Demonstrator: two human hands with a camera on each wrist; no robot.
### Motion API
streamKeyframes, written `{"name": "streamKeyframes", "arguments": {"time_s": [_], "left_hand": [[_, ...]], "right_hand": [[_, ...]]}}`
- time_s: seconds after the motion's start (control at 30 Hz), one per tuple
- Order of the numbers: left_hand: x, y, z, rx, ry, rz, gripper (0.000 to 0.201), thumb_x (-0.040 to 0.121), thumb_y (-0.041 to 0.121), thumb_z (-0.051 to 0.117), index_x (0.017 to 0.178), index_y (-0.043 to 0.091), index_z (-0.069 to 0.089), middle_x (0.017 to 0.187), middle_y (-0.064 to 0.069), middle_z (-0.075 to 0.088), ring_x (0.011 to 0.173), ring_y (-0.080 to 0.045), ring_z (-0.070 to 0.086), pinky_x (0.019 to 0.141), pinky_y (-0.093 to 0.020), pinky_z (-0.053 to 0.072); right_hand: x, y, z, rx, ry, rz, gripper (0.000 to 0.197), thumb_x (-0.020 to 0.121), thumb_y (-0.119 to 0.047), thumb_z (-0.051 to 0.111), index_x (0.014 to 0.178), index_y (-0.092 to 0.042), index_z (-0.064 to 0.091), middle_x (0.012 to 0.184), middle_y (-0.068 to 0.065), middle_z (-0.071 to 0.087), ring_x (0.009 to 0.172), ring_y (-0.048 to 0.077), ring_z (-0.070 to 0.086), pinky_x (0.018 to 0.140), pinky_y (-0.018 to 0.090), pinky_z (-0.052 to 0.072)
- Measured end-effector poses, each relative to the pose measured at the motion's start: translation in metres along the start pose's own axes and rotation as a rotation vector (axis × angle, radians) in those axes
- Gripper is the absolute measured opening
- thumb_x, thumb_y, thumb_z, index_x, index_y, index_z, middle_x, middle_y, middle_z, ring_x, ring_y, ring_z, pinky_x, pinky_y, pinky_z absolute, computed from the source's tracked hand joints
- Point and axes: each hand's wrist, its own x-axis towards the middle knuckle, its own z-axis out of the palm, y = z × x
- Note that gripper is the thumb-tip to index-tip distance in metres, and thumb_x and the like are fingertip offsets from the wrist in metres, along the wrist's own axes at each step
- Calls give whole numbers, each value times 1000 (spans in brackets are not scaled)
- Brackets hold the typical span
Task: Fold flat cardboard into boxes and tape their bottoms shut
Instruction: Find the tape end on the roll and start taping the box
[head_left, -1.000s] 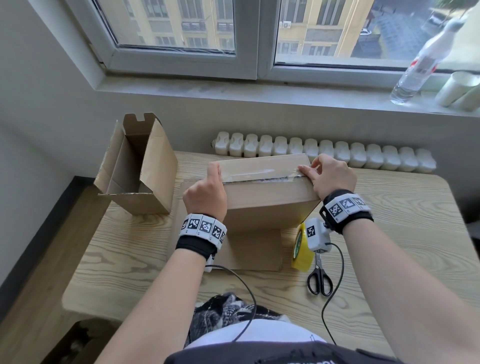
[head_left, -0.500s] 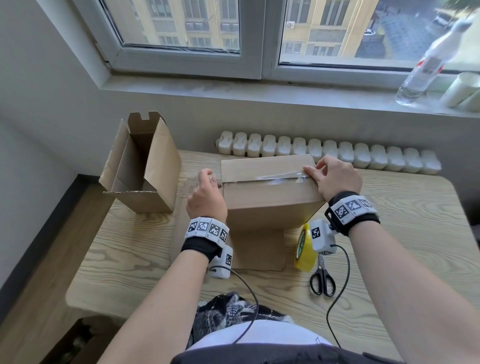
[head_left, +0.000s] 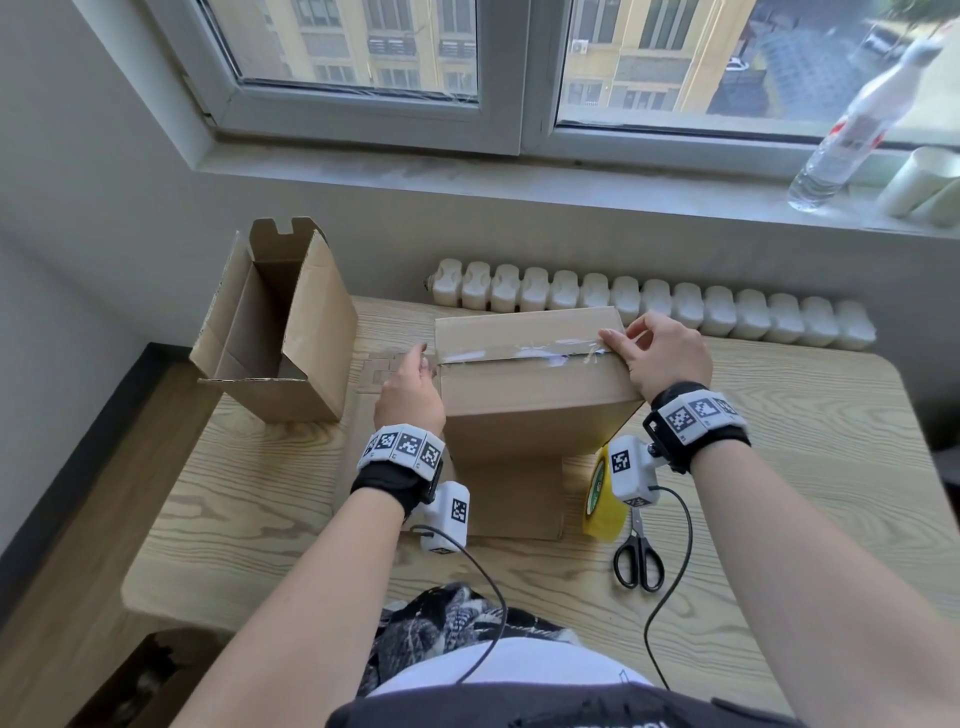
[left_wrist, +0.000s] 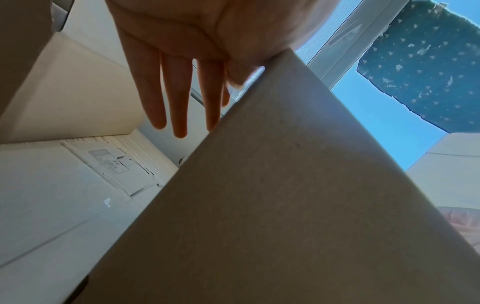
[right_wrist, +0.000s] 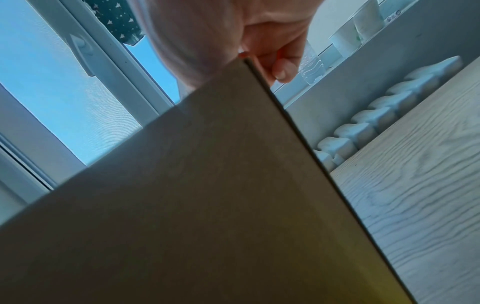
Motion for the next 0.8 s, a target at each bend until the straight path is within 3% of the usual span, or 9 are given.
{"name": "streamKeyframes", "arguments": {"time_s": [0.1,0.2,0.3,0.37,0.43,0.53,0.63,0.73,0.8], "left_hand": [[6,-6,7,-204,-175,-22,38,107,29,35,140,21,51,134,-8,60,125,-30,53,102,-38,43],[3,-6,8,-355,-249,-84,41,107,30,34,143,16,46,135,-3,54,126,-20,48,105,-30,36],[4,-6,9,-446,-245,-171,44,106,34,35,144,15,45,142,-6,52,134,-24,46,115,-41,33],[5,4,4,-465,-182,-196,45,107,32,33,145,10,45,146,-8,49,139,-26,41,117,-40,29],[5,20,-5,-375,-161,-180,50,107,39,28,143,9,47,144,-6,51,138,-25,42,112,-34,31],[3,46,-12,-146,-235,-138,60,104,51,27,135,4,47,132,-15,56,128,-32,48,92,-36,36],[2,53,-5,-21,-266,-164,63,102,50,37,140,1,31,139,-21,49,128,-36,47,93,-38,37],[-2,50,2,13,-188,-140,57,101,49,42,133,2,35,126,-20,56,116,-36,53,79,-35,34],[-4,48,4,18,-167,-127,56,101,49,41,133,4,34,121,-19,58,110,-35,55,76,-35,34]], "right_hand": [[1,4,1,9,2,10,41,85,-63,61,88,-22,65,79,-7,62,82,20,58,70,32,45],[2,6,1,10,2,8,41,85,-63,61,87,-22,65,78,-7,62,80,19,57,70,32,45],[2,5,0,20,0,8,41,85,-63,61,87,-22,64,78,-7,62,79,19,56,70,32,44],[2,4,0,28,2,5,41,85,-63,61,87,-22,64,78,-7,62,79,19,56,70,32,46],[2,3,0,39,5,5,40,84,-62,62,86,-22,64,78,-7,62,79,19,57,72,33,48],[1,3,1,58,13,3,40,84,-62,62,85,-22,64,77,-7,62,79,20,58,72,34,49],[1,4,2,82,17,-4,40,83,-63,63,83,-23,64,77,-7,63,80,19,60,72,34,50],[2,8,4,134,2,17,42,80,-64,66,81,-22,66,76,-8,64,79,18,61,72,34,51],[3,10,5,176,-6,39,45,77,-66,67,80,-21,67,77,-8,65,79,16,62,71,30,50]]}}
